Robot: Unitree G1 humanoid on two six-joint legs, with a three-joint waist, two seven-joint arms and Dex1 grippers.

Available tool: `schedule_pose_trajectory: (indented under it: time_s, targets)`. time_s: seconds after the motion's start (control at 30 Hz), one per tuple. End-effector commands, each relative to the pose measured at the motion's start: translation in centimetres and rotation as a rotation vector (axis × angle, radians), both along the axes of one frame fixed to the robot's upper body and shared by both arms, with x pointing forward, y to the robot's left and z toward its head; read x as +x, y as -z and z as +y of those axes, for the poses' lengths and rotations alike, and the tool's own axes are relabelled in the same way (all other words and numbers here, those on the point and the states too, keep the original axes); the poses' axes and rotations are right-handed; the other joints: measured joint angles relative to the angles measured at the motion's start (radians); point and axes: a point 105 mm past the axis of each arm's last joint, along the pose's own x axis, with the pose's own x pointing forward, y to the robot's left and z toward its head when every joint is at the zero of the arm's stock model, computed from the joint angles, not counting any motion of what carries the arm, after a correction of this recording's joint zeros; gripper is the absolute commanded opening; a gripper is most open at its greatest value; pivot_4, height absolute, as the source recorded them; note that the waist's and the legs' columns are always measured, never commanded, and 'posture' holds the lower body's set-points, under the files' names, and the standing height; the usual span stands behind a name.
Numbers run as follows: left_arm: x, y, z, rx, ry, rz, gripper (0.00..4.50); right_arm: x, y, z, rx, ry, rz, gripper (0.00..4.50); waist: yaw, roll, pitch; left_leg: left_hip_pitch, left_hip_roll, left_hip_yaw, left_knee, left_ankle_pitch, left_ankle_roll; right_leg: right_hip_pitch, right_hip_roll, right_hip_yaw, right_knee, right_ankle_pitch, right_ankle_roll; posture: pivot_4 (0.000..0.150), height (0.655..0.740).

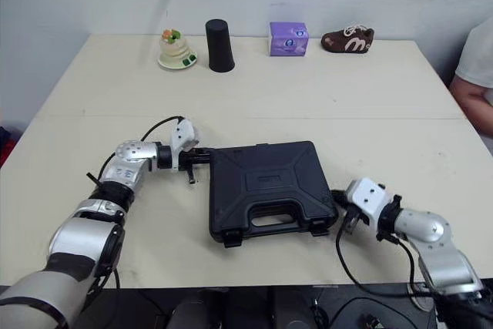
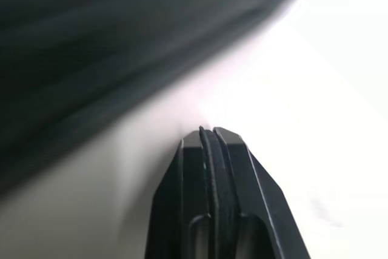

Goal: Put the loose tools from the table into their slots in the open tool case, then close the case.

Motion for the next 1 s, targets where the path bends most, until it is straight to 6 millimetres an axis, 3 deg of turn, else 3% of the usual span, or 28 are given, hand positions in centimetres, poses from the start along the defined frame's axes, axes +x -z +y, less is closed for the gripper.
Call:
schedule_pose_trajectory:
  time_s: [0.03,0.17,0.43,0.53,0.63,0.77,1.0]
  targets:
    - [-1.1,-1.1,0.1,-0.036,0.039,-0.077,0.02,1.6,-0.6,-0.7,0.013,0.073,-0.055,0.07,0.001,0.0,0.0,0.0,0.001,0.0,0.0,0.0,0.0,0.0,0.0,0.0,0.0,0.0,0.0,0.15,0.74]
    - [-2.0,-0.5,0.8,-0.013,-0.014,-0.106,0.02,1.7,-1.3,-2.1,0.018,0.124,-0.059,0.07,0.008,0.001,0.001,-0.001,0.001,0.001,0.0,0.0,0.0,-0.001,0.0,0.001,0.0,0.0,0.0,0.15,0.74]
    - [-0.9,-2.2,0.8,-0.068,-0.089,-0.128,0.02,-5.5,0.0,-3.4,-0.054,-0.011,0.228,0.07,0.04,0.003,0.0,0.0,0.0,-0.002,0.001,-0.002,0.002,0.002,0.0,0.002,-0.002,0.0,0.001,0.15,0.74]
    - [-0.2,-3.0,-0.2,-0.092,-0.084,-0.133,0.02,-8.1,0.7,-1.9,-0.045,-0.085,0.323,0.07,0.044,0.003,0.0,0.0,0.0,-0.002,0.001,-0.005,0.007,0.002,0.0,0.0,-0.002,0.0,0.001,0.15,0.74]
    - [0.1,-2.5,-1.2,-0.056,-0.062,-0.129,0.02,-9.5,1.2,0.2,-0.018,-0.152,0.371,0.07,0.044,0.003,0.0,0.0,0.0,-0.002,0.001,-0.005,0.005,0.002,0.001,-0.001,-0.002,0.0,0.001,0.15,0.74]
    - [0.5,-1.9,-1.9,-0.046,-0.064,-0.114,0.02,-9.2,1.3,2.5,0.038,-0.176,0.352,0.07,0.029,0.003,0.0,0.001,-0.001,-0.001,0.002,-0.005,0.004,0.002,0.003,-0.001,-0.002,0.0,0.001,0.15,0.74]
    - [-0.1,-1.0,-1.7,-0.052,-0.029,-0.069,0.02,-4.9,0.5,4.1,0.105,-0.134,0.185,0.07,-0.003,0.0,-0.001,0.002,0.002,0.0,0.002,-0.005,0.003,0.001,0.005,0.0,0.0,0.001,-0.001,0.15,0.74]
